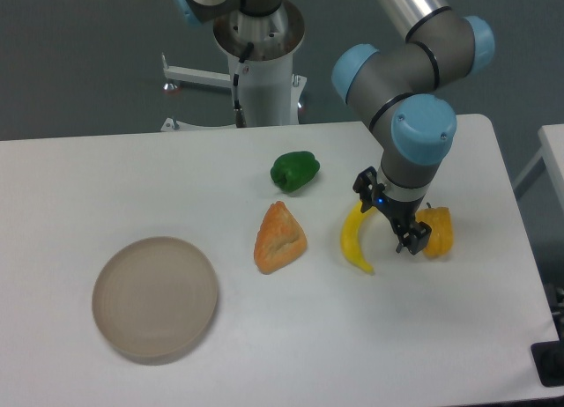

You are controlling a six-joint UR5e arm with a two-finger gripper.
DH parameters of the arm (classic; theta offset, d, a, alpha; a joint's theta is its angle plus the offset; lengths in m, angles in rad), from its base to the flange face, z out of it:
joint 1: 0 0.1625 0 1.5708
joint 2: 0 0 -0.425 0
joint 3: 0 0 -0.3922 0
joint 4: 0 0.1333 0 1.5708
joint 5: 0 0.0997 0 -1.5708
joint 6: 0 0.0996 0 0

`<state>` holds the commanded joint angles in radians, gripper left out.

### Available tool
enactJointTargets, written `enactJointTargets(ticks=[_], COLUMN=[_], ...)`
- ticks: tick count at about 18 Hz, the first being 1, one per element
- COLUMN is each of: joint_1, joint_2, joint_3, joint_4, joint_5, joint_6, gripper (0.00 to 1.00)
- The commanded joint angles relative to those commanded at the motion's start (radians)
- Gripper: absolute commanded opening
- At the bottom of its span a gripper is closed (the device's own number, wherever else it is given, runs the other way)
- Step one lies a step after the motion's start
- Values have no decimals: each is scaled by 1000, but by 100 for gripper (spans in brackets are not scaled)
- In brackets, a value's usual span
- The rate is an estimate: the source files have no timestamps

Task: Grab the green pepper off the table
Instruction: 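Move the gripper over the green bell pepper and lower it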

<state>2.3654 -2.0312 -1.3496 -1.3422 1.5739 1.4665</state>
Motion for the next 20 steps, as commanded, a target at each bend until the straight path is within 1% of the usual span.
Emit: enactJointTargets(ticks=[2,3,4,6,7,11,13,14,15,16,18,20], joint_1=[6,6,8,5,-1,-3,-5,-6,-9,-11,-15,-18], joint_2=[41,72,106,137,170,229,250,262,262,261,255,253], joint_3=[-72,-112,-167,-227,-270,-384,-422,-454,-462,-473,-509,-545], joint_4=[3,3,5,6,8,14,12,15,24,38,87,104], joint_5=[-2,-5,-24,-66,-77,-72,-71,-75,-75,-75,-77,-78], joint_6=[-2,-2,-6,-15,-17,-18,-18,-18,-18,-18,-23,-23], gripper=[100,100,100,100,100,100,100,100,100,100,100,100])
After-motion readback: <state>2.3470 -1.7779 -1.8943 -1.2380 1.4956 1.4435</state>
